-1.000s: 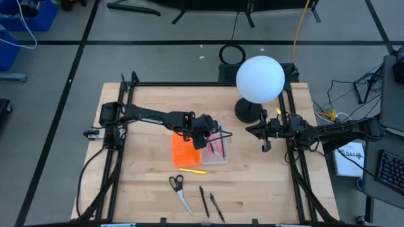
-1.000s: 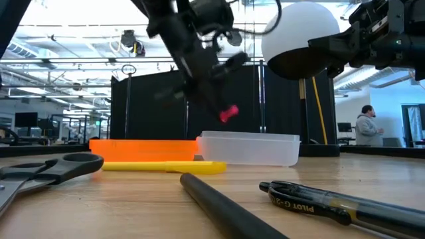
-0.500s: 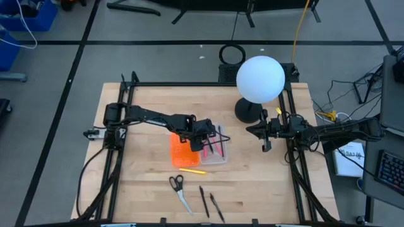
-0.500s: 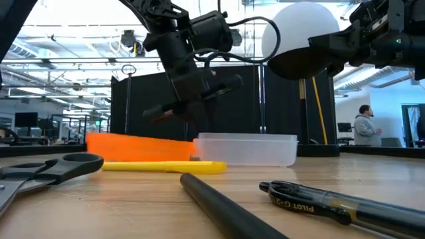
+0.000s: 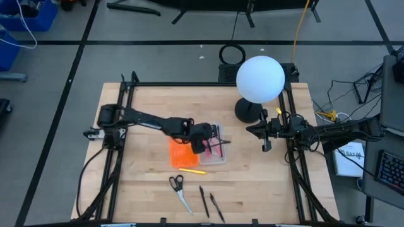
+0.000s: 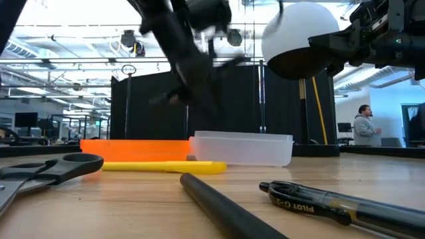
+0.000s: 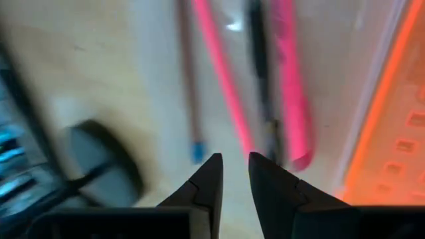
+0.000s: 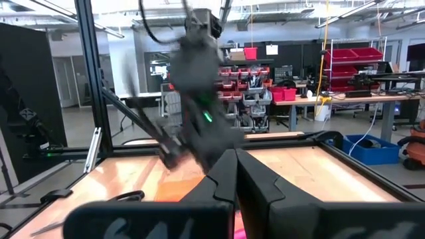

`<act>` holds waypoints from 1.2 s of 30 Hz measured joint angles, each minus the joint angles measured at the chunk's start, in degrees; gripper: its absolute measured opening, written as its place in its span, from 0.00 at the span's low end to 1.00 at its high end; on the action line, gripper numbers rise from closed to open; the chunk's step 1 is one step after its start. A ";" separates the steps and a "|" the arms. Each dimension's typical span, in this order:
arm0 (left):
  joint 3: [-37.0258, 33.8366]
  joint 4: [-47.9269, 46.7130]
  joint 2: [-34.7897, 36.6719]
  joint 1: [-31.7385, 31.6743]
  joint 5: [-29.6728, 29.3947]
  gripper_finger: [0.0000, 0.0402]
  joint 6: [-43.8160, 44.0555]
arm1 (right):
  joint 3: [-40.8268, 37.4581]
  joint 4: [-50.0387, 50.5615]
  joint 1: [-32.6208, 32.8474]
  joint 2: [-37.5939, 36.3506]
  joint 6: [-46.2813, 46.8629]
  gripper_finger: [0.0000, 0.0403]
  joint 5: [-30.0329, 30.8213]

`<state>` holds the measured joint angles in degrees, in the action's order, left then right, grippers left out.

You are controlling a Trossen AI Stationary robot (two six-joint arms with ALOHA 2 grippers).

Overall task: Pick & place school supplies into a supply box
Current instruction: Put the right black pen into the supply box

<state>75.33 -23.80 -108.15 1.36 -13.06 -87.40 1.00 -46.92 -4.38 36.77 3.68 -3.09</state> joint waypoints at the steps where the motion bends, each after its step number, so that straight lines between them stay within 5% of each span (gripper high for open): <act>1: 0.00 0.21 1.72 1.09 -1.20 0.22 -0.03 | -0.01 0.00 0.00 -0.01 -0.02 0.00 0.00; 7: 0.37 -3.75 15.75 9.17 -7.97 0.23 13.99 | 0.01 0.03 0.00 -0.01 -0.02 0.00 0.00; 10: 0.40 -9.93 24.07 12.14 -1.02 0.23 36.05 | -0.01 0.04 0.00 0.01 0.11 0.00 0.00; 13: -2.01 -12.57 30.53 13.76 5.19 0.19 67.50 | -0.01 0.53 0.00 -0.01 0.12 0.00 0.00; 17: -11.53 -9.81 36.95 17.12 -0.03 0.08 88.37 | -0.01 2.12 0.00 0.02 0.14 0.00 0.01; 20: -21.73 0.20 40.45 19.88 -5.41 0.02 91.52 | -0.01 2.18 0.00 0.01 1.02 0.00 0.02; 24: -38.04 24.92 43.93 21.83 -6.52 0.03 88.96 | -0.01 1.98 -0.01 0.01 3.05 0.00 0.02; 30: -60.76 58.63 49.49 18.91 1.14 0.02 82.30 | -0.01 1.99 0.00 0.03 2.51 0.00 0.21; 36: -72.22 68.94 55.87 10.98 1.43 0.01 86.57 | -0.01 1.95 -0.02 0.02 -0.20 0.00 0.28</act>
<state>3.11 45.13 -52.28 12.34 -11.63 -0.84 0.99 -44.97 -4.40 36.78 3.48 -2.81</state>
